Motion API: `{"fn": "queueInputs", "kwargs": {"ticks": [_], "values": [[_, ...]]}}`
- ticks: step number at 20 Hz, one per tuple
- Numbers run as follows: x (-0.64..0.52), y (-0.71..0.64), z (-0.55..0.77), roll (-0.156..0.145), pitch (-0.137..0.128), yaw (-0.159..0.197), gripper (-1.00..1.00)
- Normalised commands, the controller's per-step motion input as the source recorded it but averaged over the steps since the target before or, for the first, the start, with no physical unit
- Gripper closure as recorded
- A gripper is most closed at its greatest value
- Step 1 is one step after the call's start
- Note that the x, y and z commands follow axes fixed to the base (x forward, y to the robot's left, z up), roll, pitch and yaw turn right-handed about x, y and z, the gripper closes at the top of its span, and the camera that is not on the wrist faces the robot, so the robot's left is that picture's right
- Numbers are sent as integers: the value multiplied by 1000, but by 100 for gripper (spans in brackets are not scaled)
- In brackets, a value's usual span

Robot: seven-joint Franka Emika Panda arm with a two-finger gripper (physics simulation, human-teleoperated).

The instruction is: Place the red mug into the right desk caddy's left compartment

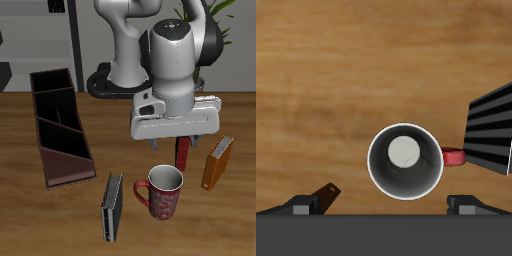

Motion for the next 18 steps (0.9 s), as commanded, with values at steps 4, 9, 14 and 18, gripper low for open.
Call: {"fn": "queueInputs", "kwargs": {"ticks": [4,9,14,18], "values": [[119,-51,-366,-4,41,9,-100],[15,103,-183,5,18,-7,-100],[12,158,-144,23,18,7,-100],[28,63,-90,9,12,2,-100]]}}
